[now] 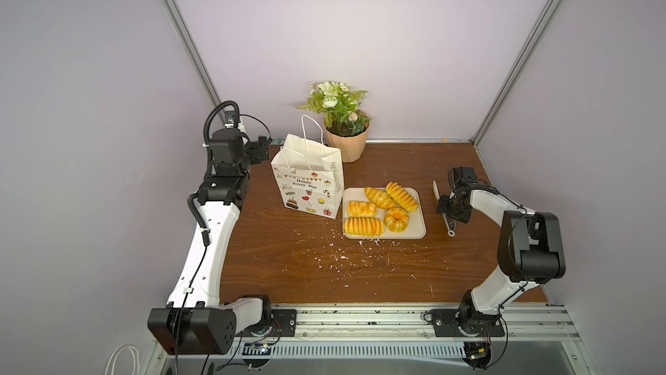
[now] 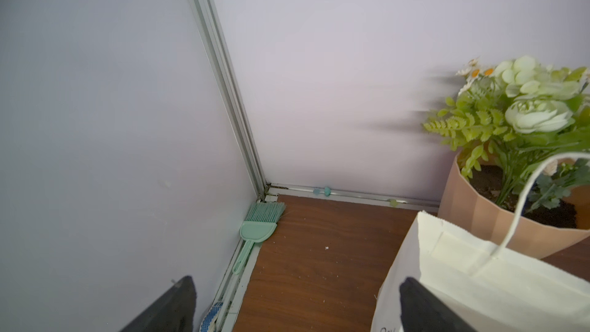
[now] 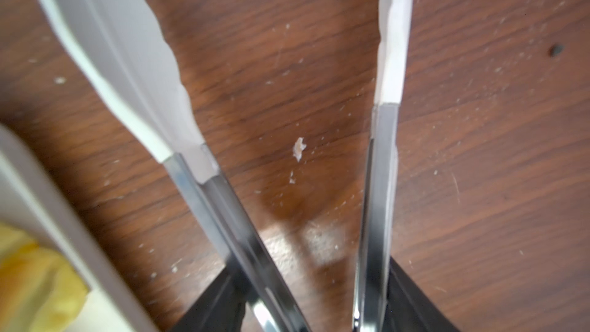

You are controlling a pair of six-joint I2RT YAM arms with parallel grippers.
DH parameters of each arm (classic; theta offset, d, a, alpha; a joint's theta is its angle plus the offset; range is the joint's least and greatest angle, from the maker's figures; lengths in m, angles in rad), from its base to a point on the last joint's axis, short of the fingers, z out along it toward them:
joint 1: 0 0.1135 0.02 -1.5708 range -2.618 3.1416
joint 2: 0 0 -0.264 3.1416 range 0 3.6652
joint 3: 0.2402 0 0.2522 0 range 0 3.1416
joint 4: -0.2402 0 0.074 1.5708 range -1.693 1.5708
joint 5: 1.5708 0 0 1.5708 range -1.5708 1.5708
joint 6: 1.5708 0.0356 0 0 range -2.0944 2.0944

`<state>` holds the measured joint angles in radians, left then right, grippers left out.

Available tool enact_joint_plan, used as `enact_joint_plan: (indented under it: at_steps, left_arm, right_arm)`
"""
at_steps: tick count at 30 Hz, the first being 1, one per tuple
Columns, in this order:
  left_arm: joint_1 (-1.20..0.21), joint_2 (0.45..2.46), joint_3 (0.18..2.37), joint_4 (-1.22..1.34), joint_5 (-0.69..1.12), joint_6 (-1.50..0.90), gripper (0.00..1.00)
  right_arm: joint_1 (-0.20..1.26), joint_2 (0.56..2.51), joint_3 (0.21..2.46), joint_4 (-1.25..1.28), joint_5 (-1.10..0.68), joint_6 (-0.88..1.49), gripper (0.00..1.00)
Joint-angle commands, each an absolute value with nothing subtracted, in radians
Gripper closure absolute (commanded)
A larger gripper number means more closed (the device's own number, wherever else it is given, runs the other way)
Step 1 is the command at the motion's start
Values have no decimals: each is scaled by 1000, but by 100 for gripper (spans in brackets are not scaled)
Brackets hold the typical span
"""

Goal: Pack bread into a paper bag
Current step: Pick up the clamp from the center of the board.

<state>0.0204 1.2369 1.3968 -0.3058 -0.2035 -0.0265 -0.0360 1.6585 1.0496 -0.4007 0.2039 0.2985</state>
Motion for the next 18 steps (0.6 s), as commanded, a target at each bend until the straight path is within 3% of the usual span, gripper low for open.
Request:
enact_joint_plan:
  at_steps: [1, 11, 18]
  left_arm:
    - [32, 1252, 1472, -313, -219, 1, 0]
    - [46, 1350, 1544, -320, -215, 22, 0]
    - [92, 1506, 1599, -350, -14, -10, 4]
  right_arm:
    - [-38, 1568, 1100, -454, 149, 279, 35]
    - [-10, 1400, 1117, -591, 31, 235, 35]
    - [-6, 1324, 1127, -634, -5, 237, 34]
